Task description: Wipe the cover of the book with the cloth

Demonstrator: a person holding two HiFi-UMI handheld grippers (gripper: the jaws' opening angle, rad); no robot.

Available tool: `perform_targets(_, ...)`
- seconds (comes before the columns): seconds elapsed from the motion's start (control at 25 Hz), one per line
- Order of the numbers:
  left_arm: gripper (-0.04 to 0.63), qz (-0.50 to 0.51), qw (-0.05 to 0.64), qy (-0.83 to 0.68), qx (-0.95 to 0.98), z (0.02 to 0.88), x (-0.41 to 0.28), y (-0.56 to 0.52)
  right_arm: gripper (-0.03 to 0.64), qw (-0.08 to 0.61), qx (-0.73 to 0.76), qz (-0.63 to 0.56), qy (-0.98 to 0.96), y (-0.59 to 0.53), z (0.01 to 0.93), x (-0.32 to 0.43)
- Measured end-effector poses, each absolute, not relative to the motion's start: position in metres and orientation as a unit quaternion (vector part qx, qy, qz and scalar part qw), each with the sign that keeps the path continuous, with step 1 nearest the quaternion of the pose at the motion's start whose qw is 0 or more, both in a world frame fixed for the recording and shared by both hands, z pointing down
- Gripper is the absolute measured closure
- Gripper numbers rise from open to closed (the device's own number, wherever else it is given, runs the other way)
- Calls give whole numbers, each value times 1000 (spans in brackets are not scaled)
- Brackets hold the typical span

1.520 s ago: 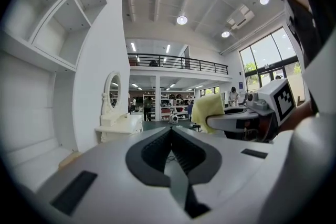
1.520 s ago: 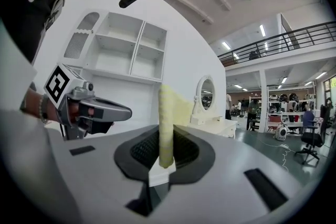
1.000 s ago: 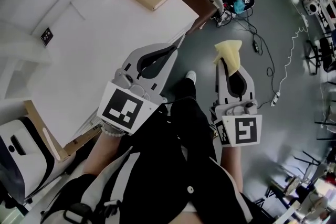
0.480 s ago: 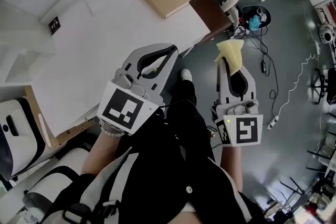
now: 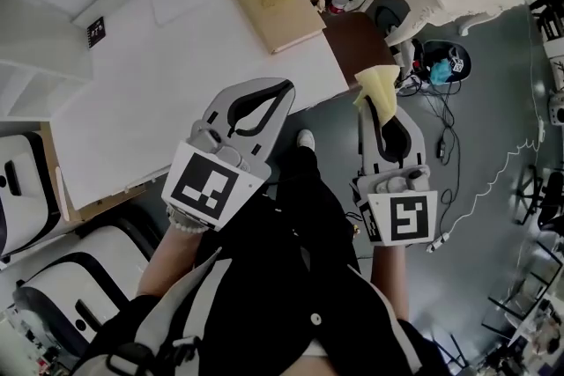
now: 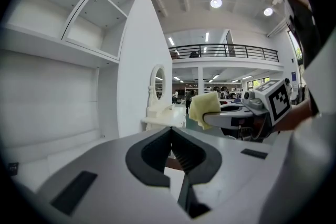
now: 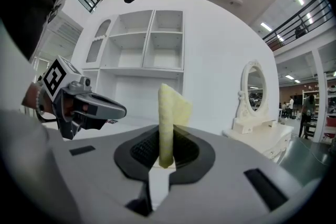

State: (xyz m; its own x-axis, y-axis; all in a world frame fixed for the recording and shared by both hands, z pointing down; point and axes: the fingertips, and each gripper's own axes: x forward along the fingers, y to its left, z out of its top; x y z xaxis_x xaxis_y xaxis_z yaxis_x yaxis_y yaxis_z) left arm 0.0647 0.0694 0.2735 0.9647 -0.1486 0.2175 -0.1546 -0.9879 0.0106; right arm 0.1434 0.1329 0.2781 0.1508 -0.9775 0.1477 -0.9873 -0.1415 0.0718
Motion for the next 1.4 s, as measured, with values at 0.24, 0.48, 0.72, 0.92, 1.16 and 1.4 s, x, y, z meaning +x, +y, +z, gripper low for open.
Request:
perform_targets(0.24, 598, 108, 30, -136, 984, 270, 102, 52, 584, 83, 717, 35, -691, 109, 277, 187)
perform_targets(0.48, 598, 97, 36, -197, 975, 267, 124, 33, 584, 90, 673, 23, -734, 80, 275, 215)
perform_targets(0.72, 598, 87, 38, -245, 965, 266, 137, 19, 584, 93, 631, 6, -770, 56, 271, 230)
perform_targets(0.92, 597, 75, 35, -283, 956, 266, 130, -2, 584, 91, 602, 2, -794, 35, 269, 222)
perform_targets(1.16, 598, 96, 82, -317, 940, 290, 117, -20, 584, 92, 570, 4, -817, 16, 270, 208)
perform_targets(1.4, 576, 118, 126, -310, 935, 317, 115, -33, 584, 91, 560, 6, -823, 0, 270, 199)
